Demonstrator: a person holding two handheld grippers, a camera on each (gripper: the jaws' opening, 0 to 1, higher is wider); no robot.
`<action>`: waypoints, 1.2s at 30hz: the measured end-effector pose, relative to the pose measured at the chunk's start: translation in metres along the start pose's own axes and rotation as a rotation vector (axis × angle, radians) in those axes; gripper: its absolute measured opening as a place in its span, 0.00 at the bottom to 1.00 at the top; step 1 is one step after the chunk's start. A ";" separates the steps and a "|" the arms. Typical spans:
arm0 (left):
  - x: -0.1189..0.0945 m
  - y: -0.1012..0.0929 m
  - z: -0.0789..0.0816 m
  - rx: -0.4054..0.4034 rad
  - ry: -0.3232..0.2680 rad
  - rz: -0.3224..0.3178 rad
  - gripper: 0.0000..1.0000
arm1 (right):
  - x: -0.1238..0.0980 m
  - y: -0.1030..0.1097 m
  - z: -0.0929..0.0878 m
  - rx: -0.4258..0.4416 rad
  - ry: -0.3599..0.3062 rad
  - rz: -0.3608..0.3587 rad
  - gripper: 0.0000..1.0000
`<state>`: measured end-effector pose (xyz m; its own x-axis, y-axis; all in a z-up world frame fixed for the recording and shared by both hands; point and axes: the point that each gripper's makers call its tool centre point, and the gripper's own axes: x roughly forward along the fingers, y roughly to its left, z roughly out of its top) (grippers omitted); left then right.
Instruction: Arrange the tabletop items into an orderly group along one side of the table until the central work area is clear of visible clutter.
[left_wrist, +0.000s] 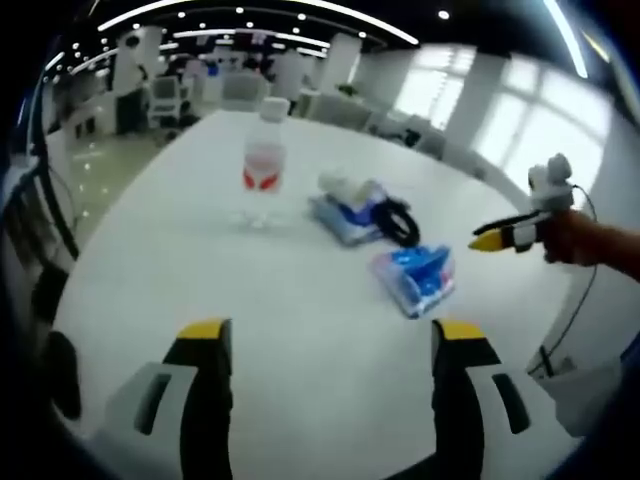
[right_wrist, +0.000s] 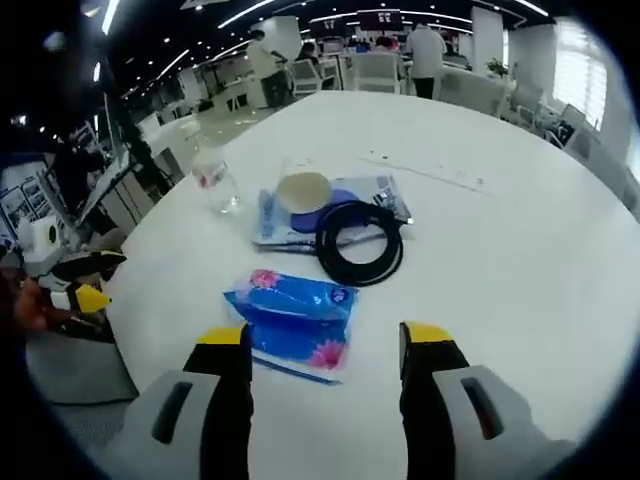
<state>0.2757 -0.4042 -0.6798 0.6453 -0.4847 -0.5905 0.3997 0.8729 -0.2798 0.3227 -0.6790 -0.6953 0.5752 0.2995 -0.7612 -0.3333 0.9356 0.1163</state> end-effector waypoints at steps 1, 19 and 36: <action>0.001 0.000 -0.001 0.016 0.009 0.004 0.79 | 0.006 -0.001 -0.003 0.001 0.014 -0.001 0.59; 0.000 -0.001 -0.009 -0.001 0.032 0.000 0.78 | 0.050 -0.008 -0.034 0.071 0.101 -0.014 0.31; 0.001 -0.001 -0.012 -0.006 0.041 0.001 0.78 | 0.047 -0.011 -0.031 0.137 0.055 -0.027 0.00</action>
<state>0.2677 -0.4045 -0.6895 0.6181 -0.4816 -0.6213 0.3955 0.8736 -0.2837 0.3304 -0.6807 -0.7516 0.5393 0.2667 -0.7987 -0.2111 0.9610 0.1784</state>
